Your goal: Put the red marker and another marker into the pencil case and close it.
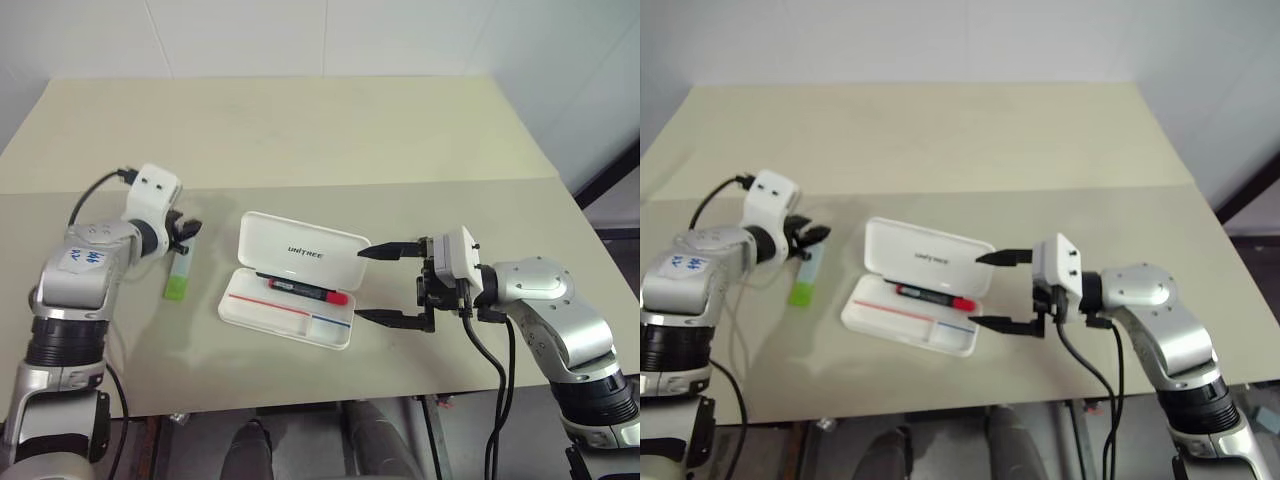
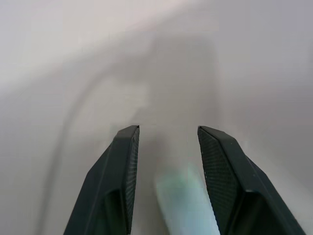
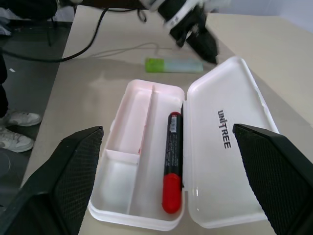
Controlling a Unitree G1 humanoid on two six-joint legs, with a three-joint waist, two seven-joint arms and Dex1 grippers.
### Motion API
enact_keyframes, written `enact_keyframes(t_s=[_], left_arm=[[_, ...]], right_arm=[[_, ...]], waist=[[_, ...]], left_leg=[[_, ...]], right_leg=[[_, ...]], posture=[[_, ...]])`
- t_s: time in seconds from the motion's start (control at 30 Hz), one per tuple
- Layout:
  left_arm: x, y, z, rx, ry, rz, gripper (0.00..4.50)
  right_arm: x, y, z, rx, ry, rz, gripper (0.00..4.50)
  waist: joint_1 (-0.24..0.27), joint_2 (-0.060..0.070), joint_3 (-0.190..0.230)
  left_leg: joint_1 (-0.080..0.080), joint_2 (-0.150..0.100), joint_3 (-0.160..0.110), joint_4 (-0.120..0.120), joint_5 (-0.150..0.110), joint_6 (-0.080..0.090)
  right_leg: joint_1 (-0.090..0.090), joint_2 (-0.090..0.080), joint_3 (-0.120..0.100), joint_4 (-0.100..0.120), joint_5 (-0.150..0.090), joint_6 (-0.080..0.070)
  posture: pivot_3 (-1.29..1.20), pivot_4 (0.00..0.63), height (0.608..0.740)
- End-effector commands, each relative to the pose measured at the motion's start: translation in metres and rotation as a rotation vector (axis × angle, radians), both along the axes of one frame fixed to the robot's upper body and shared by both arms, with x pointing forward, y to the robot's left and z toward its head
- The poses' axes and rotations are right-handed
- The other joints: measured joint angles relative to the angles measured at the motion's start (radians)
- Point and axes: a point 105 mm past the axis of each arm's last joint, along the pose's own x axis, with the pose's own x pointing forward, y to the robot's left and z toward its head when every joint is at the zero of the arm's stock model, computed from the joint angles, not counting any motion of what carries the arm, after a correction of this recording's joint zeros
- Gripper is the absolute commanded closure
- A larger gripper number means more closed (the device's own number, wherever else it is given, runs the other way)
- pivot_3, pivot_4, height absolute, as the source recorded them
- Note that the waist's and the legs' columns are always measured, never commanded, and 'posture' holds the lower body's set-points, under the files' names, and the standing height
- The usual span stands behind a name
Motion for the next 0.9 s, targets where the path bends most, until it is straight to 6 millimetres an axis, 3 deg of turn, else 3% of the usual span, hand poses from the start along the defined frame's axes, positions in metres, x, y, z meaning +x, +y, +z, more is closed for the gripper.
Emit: enact_keyframes(t_s=[0.03, 0.23, 0.37, 0.47, 0.57, 0.73, 0.8, 0.9], left_arm=[[-0.003, -0.022, 0.049, 0.053, -0.207, -0.224, 2.49], [-0.031, -0.072, 0.076, 0.093, -0.307, -0.627, 2.49], [-0.067, -0.096, 0.066, 0.085, -0.186, -0.910, 2.49], [-0.074, -0.097, 0.057, 0.135, -0.108, -0.982, 2.49], [-0.064, -0.091, 0.060, 0.133, -0.123, -0.923, 2.49], [0.002, -0.048, 0.057, 0.043, -0.157, -0.386, 2.49], [0.009, -0.044, 0.054, 0.024, -0.164, -0.313, 2.49], [0.000, -0.053, 0.041, -0.043, -0.097, -0.313, 2.32]], right_arm=[[-0.002, -0.004, 0.011, 0.018, -0.051, -0.001, 0.00], [-0.001, -0.005, 0.011, 0.020, -0.052, -0.010, 0.00], [0.000, -0.006, 0.011, 0.020, -0.052, -0.021, 0.00], [0.001, -0.006, 0.011, 0.019, -0.055, -0.029, 0.00], [0.001, -0.007, 0.011, 0.020, -0.059, -0.039, 0.00], [-0.001, -0.010, 0.009, 0.019, -0.051, -0.061, 0.00], [-0.001, -0.010, 0.009, 0.018, -0.048, -0.064, 0.00], [-0.001, -0.011, 0.008, 0.018, -0.046, -0.067, 0.00]], waist=[[0.015, 0.000, 0.000], [0.034, 0.000, 0.000], [0.039, 0.000, 0.000], [0.039, 0.000, 0.000], [0.041, 0.000, 0.000], [0.043, 0.000, 0.000], [0.043, 0.000, 0.000], [0.041, 0.000, 0.000]], left_leg=[[0.000, 0.000, 0.000, 0.000, 0.001, -0.001], [-0.001, 0.000, 0.005, 0.004, -0.002, 0.000], [0.000, 0.000, 0.005, 0.004, -0.002, 0.000], [0.000, 0.000, 0.005, 0.005, -0.002, 0.000], [0.001, 0.000, 0.005, 0.007, -0.002, 0.000], [0.001, 0.000, 0.005, 0.015, -0.003, 0.002], [0.003, 0.000, 0.004, 0.018, -0.004, 0.004], [0.003, 0.000, 0.004, 0.018, -0.004, 0.004]], right_leg=[[-0.002, 0.000, 0.000, 0.002, -0.002, -0.001], [-0.001, -0.001, 0.000, 0.000, -0.002, 0.001], [-0.001, -0.001, 0.000, 0.002, -0.002, 0.001], [-0.001, -0.001, 0.000, 0.003, -0.002, 0.001], [0.000, -0.001, 0.000, 0.005, -0.002, 0.001], [0.004, -0.001, 0.000, 0.005, -0.002, 0.001], [0.009, 0.000, 0.000, 0.002, -0.002, 0.001], [0.012, -0.001, 0.000, -0.002, -0.002, 0.001]], posture=[[0.00, 0.150, 0.740], [0.00, 0.150, 0.740], [0.00, 0.150, 0.740], [0.00, 0.150, 0.740], [0.00, 0.150, 0.740], [0.00, 0.150, 0.740], [0.00, 0.150, 0.740], [0.00, 0.150, 0.740]])
